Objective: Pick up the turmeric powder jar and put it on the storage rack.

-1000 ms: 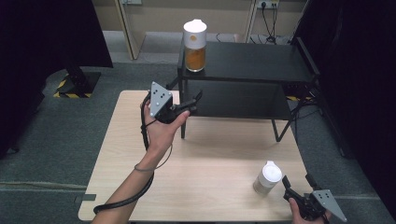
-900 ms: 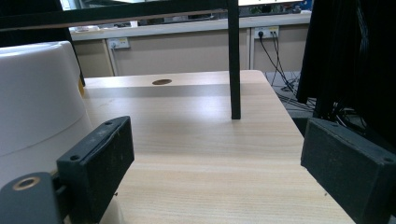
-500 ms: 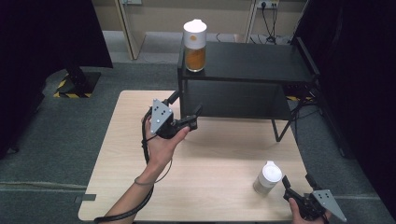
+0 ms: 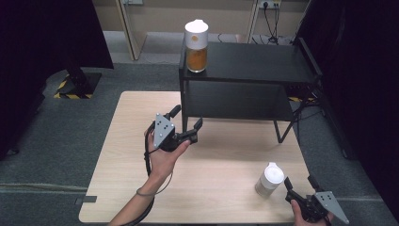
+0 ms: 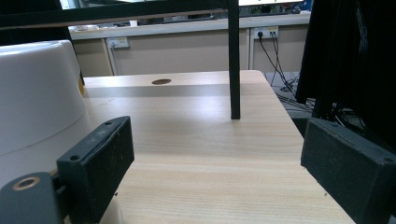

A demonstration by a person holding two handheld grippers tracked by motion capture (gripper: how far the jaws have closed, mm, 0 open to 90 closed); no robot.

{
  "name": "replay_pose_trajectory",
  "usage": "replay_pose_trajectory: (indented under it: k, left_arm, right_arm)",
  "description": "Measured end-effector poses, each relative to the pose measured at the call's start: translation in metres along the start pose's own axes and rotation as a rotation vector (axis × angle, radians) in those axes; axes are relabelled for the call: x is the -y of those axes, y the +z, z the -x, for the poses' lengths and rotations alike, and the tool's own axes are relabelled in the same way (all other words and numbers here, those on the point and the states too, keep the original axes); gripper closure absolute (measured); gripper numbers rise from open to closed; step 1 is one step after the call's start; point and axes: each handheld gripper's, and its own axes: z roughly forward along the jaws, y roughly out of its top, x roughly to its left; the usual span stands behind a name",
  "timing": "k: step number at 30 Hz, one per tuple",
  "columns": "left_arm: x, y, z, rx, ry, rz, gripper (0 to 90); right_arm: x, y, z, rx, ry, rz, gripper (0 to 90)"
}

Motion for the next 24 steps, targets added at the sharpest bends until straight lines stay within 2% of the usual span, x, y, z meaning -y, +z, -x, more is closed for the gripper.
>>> replay_pose_trajectory:
  k: [2, 4, 11, 18, 24]
  left_arm:
    - [0.004, -0.002, 0.002, 0.0, 0.004, -0.003, 15.6]
    - [0.009, -0.003, 0.005, -0.002, 0.033, -0.005, 15.5]
    - [0.023, -0.009, 0.012, 0.025, 0.059, -0.021, 15.4]
    - [0.036, -0.013, 0.017, 0.049, 0.05, -0.027, 15.4]
    - [0.053, -0.018, 0.016, 0.075, 0.009, -0.028, 14.9]
  right_arm:
    - [0.0, 0.0, 0.0, 0.0, 0.0, 0.0, 9.8]
    - [0.0, 0.0, 0.0, 0.0, 0.001, 0.001, 9.9]
    - [0.0, 0.0, 0.0, 0.0, 0.001, 0.001, 9.9]
    - [0.0, 0.0, 0.0, 0.001, 0.0, -0.001, 9.8]
    - [0.0, 0.0, 0.0, 0.001, 0.001, 0.001, 9.9]
